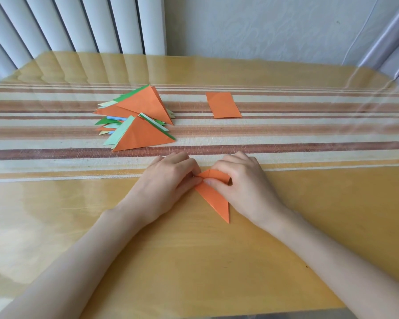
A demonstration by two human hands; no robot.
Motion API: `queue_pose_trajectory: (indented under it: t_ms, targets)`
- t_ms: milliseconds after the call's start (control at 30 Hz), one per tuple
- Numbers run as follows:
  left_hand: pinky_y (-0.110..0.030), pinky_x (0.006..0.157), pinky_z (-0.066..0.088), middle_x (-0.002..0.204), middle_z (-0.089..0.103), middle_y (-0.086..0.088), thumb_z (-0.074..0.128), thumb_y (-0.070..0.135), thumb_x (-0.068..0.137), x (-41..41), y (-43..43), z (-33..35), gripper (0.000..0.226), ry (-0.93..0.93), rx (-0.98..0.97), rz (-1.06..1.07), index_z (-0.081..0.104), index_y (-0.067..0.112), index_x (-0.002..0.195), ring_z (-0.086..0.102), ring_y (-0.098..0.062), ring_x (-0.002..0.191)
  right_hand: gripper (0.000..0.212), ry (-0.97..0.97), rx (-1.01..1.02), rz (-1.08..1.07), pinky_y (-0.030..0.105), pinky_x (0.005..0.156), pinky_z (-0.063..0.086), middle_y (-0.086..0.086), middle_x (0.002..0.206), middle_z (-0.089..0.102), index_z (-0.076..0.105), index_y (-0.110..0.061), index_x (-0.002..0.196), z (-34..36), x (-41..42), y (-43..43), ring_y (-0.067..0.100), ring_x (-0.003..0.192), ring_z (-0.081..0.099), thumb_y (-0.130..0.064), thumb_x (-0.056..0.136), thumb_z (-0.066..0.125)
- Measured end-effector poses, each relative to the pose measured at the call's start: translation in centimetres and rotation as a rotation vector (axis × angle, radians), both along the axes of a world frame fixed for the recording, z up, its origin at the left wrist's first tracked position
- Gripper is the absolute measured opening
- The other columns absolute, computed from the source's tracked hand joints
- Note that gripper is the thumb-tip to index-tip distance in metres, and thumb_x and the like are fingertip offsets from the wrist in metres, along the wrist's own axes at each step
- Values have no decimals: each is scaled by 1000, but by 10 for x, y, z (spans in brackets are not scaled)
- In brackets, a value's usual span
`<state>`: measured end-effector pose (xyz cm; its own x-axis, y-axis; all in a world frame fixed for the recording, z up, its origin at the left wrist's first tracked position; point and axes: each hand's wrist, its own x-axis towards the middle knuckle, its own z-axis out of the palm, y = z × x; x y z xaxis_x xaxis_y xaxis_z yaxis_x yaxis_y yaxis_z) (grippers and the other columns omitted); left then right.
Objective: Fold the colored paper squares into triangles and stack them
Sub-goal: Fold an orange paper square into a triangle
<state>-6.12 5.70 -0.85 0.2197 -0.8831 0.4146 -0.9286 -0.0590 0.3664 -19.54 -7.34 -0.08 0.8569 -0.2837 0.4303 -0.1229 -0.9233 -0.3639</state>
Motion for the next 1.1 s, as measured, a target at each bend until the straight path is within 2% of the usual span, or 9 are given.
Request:
queue_pose_trajectory:
  t_ms: [100,200,267,400,533,667,800,900,1100]
  targets:
    - [-36,62,48,82,49,9,43,37,91,5,1,-1,29,-12,-1,-49,61,15,87,49,-15,74,24,15,-261,28,32,68,33,-3,74,58,64,-14,73,2,-1,0,21,72,51,-33,86,56]
    - [-39,62,51,84,56,2,43,32,93,6,5,3,30,-39,23,-88,65,12,91,54,-21,74,10,31,-476,156,30,70,30,3,75,56,64,-9,76,4,-4,-4,24,73,52,-11,83,69]
    - [-38,64,52,87,58,-1,41,26,94,5,11,7,31,-99,47,-116,69,12,98,57,-23,75,11,53,-559,207,30,71,32,4,77,56,65,-8,80,4,-8,-7,25,74,52,1,81,69]
    - [-34,69,51,95,62,-2,37,18,92,2,28,7,39,-243,73,-107,71,16,112,55,-21,81,28,87,-505,232,37,75,42,5,90,61,70,-10,100,3,-22,-8,26,84,55,5,83,54]
    - [-32,76,45,100,64,0,36,19,92,-8,36,1,41,-301,64,-14,71,17,114,53,-19,88,49,193,-352,181,37,88,38,3,106,62,68,-10,113,7,-35,0,26,98,52,-11,76,37]
    - [-31,78,36,101,63,-1,37,16,89,-15,35,-2,41,-323,73,34,70,15,114,57,-23,86,46,185,-271,77,42,83,42,1,99,62,69,-12,109,11,-31,13,27,93,53,-19,75,38]
    - [-32,81,36,100,62,-2,35,16,87,-18,34,0,43,-313,84,63,69,15,115,57,-23,87,43,169,-336,35,41,79,40,3,89,58,71,-16,104,9,-25,16,28,87,51,-20,76,39]
    - [-32,83,36,98,62,-1,36,16,86,-20,34,0,42,-328,87,99,70,16,112,60,-23,85,43,123,-383,2,39,80,36,4,91,60,74,-17,103,7,-33,7,29,88,51,-17,76,40]
    - [-42,90,37,96,63,-5,54,11,83,-25,35,-3,27,-481,46,241,72,16,102,57,-29,88,45,98,-359,-8,38,82,36,1,90,62,75,-15,103,3,-44,-4,24,90,47,-14,76,39]
